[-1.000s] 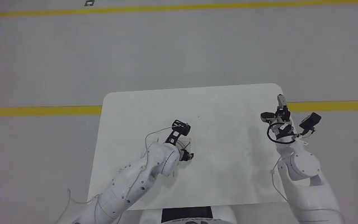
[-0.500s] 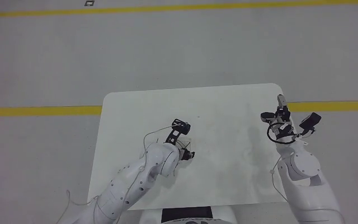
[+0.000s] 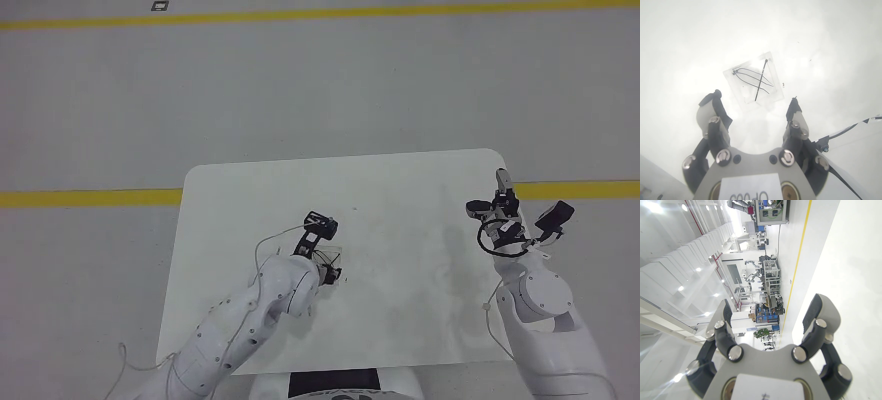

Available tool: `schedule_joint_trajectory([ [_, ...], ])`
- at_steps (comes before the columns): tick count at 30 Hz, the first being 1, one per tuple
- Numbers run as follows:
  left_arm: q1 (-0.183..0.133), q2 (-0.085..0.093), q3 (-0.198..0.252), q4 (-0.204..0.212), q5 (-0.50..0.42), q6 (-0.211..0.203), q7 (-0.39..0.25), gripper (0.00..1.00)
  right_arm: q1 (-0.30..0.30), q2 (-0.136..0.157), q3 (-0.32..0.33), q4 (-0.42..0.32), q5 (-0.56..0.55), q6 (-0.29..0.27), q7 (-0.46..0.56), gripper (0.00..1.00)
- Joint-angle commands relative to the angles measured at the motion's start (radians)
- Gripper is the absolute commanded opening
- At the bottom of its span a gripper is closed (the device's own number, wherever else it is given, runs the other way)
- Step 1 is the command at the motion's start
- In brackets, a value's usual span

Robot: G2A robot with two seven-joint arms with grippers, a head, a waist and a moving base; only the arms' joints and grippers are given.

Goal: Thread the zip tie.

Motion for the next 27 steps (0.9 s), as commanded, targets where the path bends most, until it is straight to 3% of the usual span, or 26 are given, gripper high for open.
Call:
schedule_joint_trajectory([
  [1, -0.003, -0.004, 0.0, 0.008, 0.005, 0.0, -0.002, 0.3, 0.0, 0.0, 0.0, 0.0, 0.0, 0.0, 0.0, 1.0],
  [14, -0.047, -0.033, 0.03, 0.104, -0.014, 0.0, -0.012, 0.22, 0.0, 0.0, 0.0, 0.0, 0.0, 0.0, 0.0, 1.0],
  [22, -0.086, -0.043, 0.047, 0.186, -0.008, -0.007, -0.043, 0.24, 0.0, 0.0, 0.0, 0.0, 0.0, 0.0, 0.0, 1.0],
  [27, -0.105, -0.049, 0.058, 0.21, 0.001, -0.006, -0.057, 0.26, 0.0, 0.0, 0.0, 0.0, 0.0, 0.0, 0.0, 1.0],
])
